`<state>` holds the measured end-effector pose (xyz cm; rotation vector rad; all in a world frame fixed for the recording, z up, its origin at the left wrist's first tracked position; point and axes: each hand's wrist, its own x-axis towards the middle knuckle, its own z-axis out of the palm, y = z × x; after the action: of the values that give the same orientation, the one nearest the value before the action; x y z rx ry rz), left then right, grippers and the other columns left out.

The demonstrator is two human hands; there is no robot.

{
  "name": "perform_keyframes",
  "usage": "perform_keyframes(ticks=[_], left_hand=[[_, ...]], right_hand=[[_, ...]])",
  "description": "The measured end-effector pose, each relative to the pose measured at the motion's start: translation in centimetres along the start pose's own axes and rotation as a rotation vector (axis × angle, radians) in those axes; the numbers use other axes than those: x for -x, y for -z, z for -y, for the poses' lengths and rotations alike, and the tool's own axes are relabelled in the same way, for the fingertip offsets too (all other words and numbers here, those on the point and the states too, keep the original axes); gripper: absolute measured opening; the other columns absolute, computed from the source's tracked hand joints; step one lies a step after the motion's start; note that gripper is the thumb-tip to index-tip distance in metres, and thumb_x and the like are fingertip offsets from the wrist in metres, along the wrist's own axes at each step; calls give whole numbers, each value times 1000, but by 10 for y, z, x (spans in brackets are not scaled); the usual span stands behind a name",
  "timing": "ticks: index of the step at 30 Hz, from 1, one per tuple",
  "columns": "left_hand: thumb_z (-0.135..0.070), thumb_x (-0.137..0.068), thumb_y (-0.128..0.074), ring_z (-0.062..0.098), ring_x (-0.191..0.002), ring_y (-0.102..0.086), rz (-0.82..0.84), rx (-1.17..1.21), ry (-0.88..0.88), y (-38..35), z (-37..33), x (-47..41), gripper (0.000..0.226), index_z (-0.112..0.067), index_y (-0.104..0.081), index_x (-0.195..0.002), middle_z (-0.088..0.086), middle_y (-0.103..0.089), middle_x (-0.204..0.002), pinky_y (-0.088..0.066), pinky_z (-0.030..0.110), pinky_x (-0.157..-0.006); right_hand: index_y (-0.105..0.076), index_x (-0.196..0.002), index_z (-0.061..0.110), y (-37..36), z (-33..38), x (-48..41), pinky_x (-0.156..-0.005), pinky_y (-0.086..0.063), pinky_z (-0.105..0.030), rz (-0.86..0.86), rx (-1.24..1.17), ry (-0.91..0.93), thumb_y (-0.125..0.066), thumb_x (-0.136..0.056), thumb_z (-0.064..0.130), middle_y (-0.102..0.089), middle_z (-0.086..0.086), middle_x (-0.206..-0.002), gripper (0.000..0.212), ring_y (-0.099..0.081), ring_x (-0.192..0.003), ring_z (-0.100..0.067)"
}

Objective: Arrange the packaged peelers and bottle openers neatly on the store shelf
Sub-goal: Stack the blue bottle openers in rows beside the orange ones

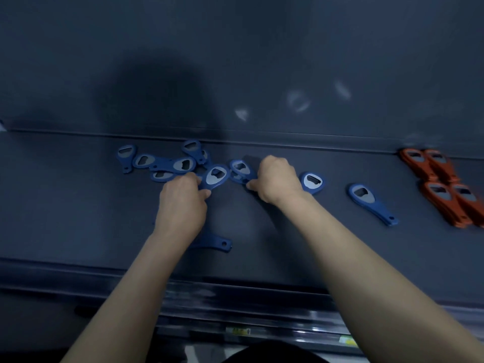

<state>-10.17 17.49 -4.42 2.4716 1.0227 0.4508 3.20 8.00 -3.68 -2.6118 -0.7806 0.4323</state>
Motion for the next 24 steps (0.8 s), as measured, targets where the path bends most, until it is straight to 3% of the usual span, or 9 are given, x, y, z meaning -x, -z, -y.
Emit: perform_keyframes(ticks=[2, 5, 8, 10, 12, 16, 20, 24], left_hand=[[-18, -91, -58, 28, -98, -56, -19, 43, -8, -4, -8, 1, 22, -2, -59, -107, 12, -64, -103, -39, 33, -78], [-19, -90, -60, 25, -93, -57, -14, 128, -47, -13, -29, 4, 19, -3, -60, -101, 8, -63, -96, -42, 32, -75], [-19, -88, -62, 30, -88, -59, 36, 185, -113, -27, -59, 7, 17, -1, -62, -90, 9, -65, -87, -46, 37, -78], [-18, -86, -62, 30, -71, -53, 77, 213, -132, -37, -79, 8, 23, -5, -53, -70, 6, -56, -65, -43, 38, -66], [-18, -86, -62, 25, -62, -43, 114, 205, -145, -48, -96, 9, 31, -8, -44, -62, 1, -44, -55, -35, 33, -59], [-20, -86, -63, 28, -71, -51, 129, 182, -180, -66, -118, 11, 23, -4, -54, -72, 4, -53, -65, -37, 33, -63], [-20, -86, -64, 35, -93, -59, 125, 130, -203, -76, -128, 13, 23, 2, -63, -93, 15, -66, -93, -46, 41, -82], [-20, -87, -63, 34, -90, -58, 140, 88, -183, -83, -129, 14, 22, 2, -62, -92, 16, -65, -91, -42, 37, -75]], right_hand=[[-36, -61, 10, 4, -7, 4, -51, -33, -27, -44, -51, -36, -66, -83, 19, -44, -6, -69, 39, -46, -74, -29], [-51, -77, 6, 19, -25, 11, -61, -37, -28, -158, -116, -100, -67, -84, 24, -49, -6, -78, 25, -51, -82, -30], [-42, -66, 8, 39, -57, 20, -57, -34, -28, -252, -126, -204, -68, -84, 29, -48, -6, -74, 38, -47, -76, -28], [-40, -64, 8, 50, -80, 28, -53, -31, -28, -295, -139, -280, -69, -82, 28, -47, -6, -70, 40, -47, -75, -30], [-48, -73, 7, 59, -101, 37, -61, -34, -29, -325, -111, -338, -69, -82, 29, -50, -10, -78, 32, -53, -83, -33], [-60, -88, 3, 66, -137, 55, -66, -35, -30, -368, -53, -406, -72, -79, 30, -61, -19, -93, 30, -56, -96, -35], [-64, -97, 2, 66, -160, 66, -67, -38, -30, -370, -26, -432, -73, -77, 31, -63, -20, -101, 36, -57, -100, -36], [-64, -98, 1, 65, -169, 71, -67, -38, -29, -343, -18, -435, -73, -78, 28, -64, -20, -101, 35, -57, -100, -35]])
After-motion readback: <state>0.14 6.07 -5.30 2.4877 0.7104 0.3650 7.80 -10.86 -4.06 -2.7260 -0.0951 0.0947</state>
